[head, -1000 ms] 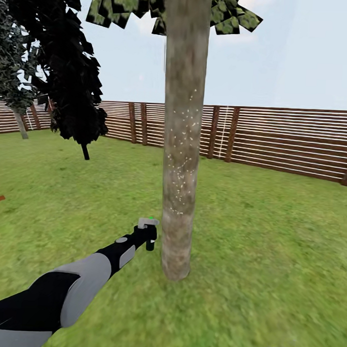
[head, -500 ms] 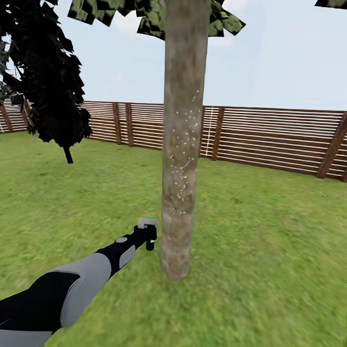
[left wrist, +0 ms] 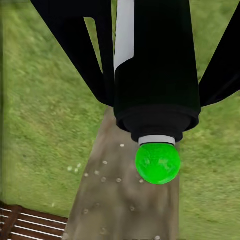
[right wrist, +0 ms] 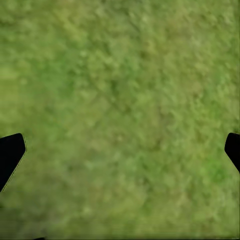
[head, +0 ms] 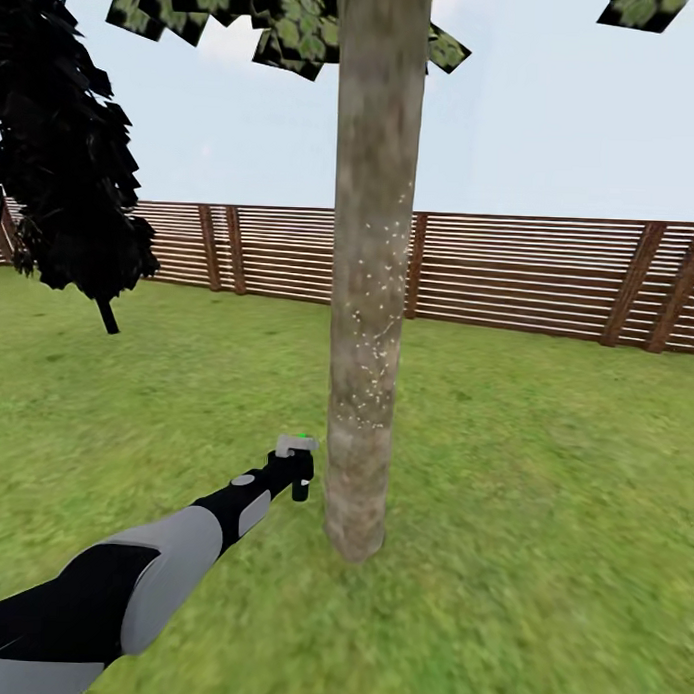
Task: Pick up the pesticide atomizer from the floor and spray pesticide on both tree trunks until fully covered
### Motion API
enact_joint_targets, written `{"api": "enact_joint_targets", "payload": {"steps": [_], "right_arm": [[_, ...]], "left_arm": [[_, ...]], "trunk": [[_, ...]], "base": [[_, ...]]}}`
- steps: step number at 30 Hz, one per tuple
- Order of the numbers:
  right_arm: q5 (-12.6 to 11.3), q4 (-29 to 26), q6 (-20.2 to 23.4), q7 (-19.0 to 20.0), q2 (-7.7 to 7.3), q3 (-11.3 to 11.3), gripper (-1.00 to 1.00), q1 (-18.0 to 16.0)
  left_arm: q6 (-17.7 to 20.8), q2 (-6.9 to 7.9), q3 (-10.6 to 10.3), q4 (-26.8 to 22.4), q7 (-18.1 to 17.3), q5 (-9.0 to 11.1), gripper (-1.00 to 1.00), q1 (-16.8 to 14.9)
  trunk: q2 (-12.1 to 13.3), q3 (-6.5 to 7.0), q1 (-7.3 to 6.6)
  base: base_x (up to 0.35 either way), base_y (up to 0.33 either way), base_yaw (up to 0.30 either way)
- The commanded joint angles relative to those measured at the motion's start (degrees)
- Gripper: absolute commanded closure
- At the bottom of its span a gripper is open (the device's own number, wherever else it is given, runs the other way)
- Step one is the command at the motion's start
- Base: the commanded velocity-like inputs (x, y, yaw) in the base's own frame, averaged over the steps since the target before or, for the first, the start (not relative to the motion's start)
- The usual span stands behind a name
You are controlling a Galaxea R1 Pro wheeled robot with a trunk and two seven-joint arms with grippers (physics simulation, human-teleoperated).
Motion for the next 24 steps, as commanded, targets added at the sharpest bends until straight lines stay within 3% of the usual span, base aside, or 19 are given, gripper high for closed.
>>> {"api": "enact_joint_targets", "payload": {"steps": [1,5,14,24], "right_arm": [[0.02,0.00,0.00,0.00,0.00,0.00,-1.00,-0.01],[0.02,0.00,0.00,0.00,0.00,0.00,-1.00,0.04],[0.05,0.00,0.00,0.00,0.00,0.00,-1.00,0.05],[0.05,0.00,0.00,0.00,0.05,0.00,-1.00,0.07]], "left_arm": [[0.00,0.00,0.02,-0.01,-0.03,0.02,1.00,0.00],[0.00,0.01,0.02,-0.01,-0.08,0.01,1.00,0.00],[0.00,0.01,0.02,-0.01,-0.09,0.02,1.00,0.00],[0.00,0.01,0.02,-0.01,-0.09,-0.02,1.00,-0.01]], "trunk": [[0.00,0.00,0.00],[0.00,0.00,0.00],[0.00,0.00,0.00],[0.00,0.00,0.00]], "base": [[0.100,0.350,-0.292],[0.031,0.350,-0.255],[0.001,0.350,-0.049],[0.036,0.350,-0.277]]}}
